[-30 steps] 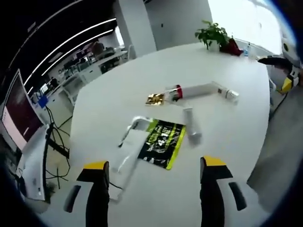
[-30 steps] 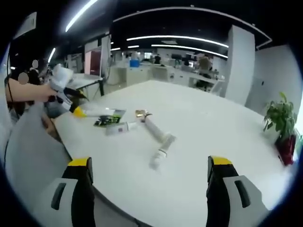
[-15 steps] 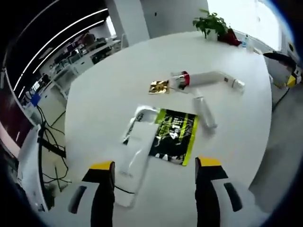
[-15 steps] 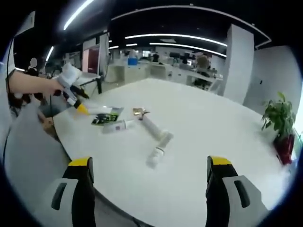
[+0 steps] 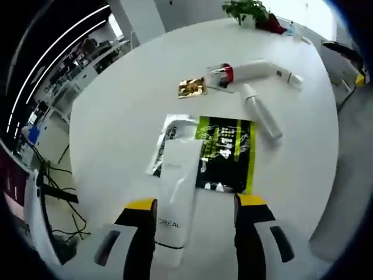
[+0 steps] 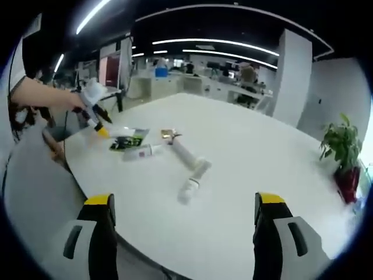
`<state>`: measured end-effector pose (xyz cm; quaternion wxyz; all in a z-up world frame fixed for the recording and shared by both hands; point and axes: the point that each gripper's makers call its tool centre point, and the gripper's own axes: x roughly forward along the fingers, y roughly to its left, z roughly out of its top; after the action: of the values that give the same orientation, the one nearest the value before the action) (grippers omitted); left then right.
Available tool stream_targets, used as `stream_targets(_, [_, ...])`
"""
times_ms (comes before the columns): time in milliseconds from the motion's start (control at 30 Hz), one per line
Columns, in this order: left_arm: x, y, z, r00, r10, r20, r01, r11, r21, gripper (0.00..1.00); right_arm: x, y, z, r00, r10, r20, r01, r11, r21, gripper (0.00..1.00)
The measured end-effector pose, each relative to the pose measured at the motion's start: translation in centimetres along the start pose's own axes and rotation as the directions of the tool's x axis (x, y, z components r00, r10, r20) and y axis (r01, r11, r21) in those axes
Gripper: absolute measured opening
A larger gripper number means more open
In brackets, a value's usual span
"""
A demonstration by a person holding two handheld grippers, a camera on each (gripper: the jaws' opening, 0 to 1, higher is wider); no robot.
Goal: Arrange the skincare products in the storage area until every visible bottle or jar stands upright without overlapping.
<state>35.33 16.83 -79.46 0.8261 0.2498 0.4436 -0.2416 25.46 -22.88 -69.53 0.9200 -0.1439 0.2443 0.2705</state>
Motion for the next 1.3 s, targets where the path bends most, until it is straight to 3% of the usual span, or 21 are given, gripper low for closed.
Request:
stream_targets(200, [1.4,0.9,-1.3,0.998,-0.026,-0.062,0.027,0.999,0.021,0.53,-0.1,-0.4,0.0,1.000,-0.019,-0.002,0.019,1.000,0.002,0.98])
stream_targets(567, [3.8,1.4,-1.5,0.990,-0.061,-0.128,0.067,0.997,0.044,0.48,0.0,-0.6,-0.3,0.999,-0.034,-0.018,0.034,0.999,0.003,0.98])
stream_targets(1000, [3.9,1.3,-1.6,0.963,-0.165,-0.213,0.183,0.981,0.066,0.42,0.0,-0.9,-0.5,0.998,-0.051,-0.034,0.050,0.999,-0.014,0.98])
stream_targets(1300, [4.1,1.6,-1.9,0.953,-0.197,-0.231,0.215,0.975,0.053,0.42,0.0,-0.9,-0.7,0.998,-0.055,-0.042,0.054,0.998,-0.022,0.98])
